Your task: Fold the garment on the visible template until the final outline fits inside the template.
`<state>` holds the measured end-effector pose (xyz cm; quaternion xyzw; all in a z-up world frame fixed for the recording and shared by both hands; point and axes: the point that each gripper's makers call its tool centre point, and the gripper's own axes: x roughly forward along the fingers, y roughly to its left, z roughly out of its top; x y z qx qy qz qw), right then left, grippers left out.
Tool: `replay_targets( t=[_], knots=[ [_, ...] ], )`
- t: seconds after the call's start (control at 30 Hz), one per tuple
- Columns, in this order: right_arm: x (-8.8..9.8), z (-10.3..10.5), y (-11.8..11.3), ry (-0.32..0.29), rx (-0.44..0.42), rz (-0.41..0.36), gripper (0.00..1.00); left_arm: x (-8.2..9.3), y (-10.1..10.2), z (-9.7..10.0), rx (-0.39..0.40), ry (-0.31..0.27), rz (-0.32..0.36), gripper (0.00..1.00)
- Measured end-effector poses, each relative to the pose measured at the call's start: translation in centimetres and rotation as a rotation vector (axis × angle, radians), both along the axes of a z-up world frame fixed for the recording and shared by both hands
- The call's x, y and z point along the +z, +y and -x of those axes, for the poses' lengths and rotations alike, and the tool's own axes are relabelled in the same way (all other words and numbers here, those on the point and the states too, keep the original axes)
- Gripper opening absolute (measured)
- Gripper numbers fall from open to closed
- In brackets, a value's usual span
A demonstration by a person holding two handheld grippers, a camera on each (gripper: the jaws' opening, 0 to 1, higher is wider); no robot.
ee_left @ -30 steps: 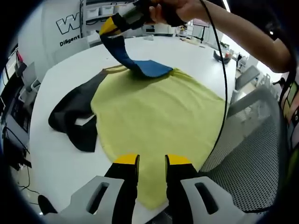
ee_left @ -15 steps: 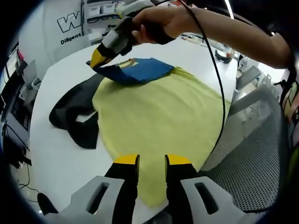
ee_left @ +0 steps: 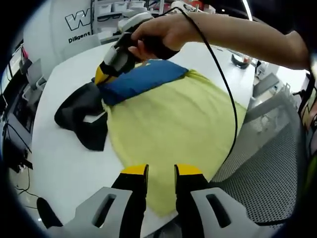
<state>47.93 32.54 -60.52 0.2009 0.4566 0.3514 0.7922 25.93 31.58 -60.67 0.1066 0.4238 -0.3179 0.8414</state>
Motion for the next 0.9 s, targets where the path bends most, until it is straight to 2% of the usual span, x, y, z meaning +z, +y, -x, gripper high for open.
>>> replay_targets(
  t=[0.13,0.2,0.3,0.4,0.43,0.47,0.53,0.6,0.67,0.77,0.9],
  knots=[
    [-0.2,-0.2,0.2,-0.007,-0.01,-0.007,0.0,0.1,0.2,-0.1,0.006,-0.002,-0.003,0.16],
    [0.7,-0.9,0.6,-0.077,-0.029,-0.051,0.06,0.1,0.3,-0.1,0.01,-0.003,-0.003,0.17],
    [1.2,-0.6,0.5,-0.103,-0.009,-0.043,0.12,0.0,0.3,-0.2,0.012,-0.003,-0.008,0.17],
    [2.0,-0.9,0.0,-0.197,0.017,-0.024,0.24,0.0,0.2,-0.2,0.009,-0.002,-0.009,0.17],
    [2.3,-0.9,-0.3,-0.23,0.014,-0.015,0.31,0.0,0.1,-0.2,0.007,-0.002,-0.01,0.17],
    [2.5,-0.7,-1.4,-0.302,-0.001,0.033,0.36,0.0,0.0,-0.2,0.004,-0.004,-0.011,0.16],
    [2.0,-0.3,-2.1,-0.326,0.008,0.08,0.45,-0.1,-0.1,-0.2,-0.003,-0.012,-0.011,0.16],
    [1.4,0.3,-2.9,-0.338,0.035,0.13,0.49,-0.1,-0.3,-0.3,-0.002,-0.014,-0.007,0.16],
    [1.9,0.4,-3.4,-0.359,0.009,0.119,0.51,0.0,-0.3,-0.7,0.009,-0.041,-0.007,0.16],
    [1.9,0.7,-3.7,-0.35,0.009,0.127,0.52,0.0,-0.2,-0.6,0.016,-0.048,-0.012,0.16],
    [2.6,0.9,-4.4,-0.375,-0.005,0.131,0.55,0.0,-0.4,-0.7,0.032,-0.054,0.005,0.17]
  ],
)
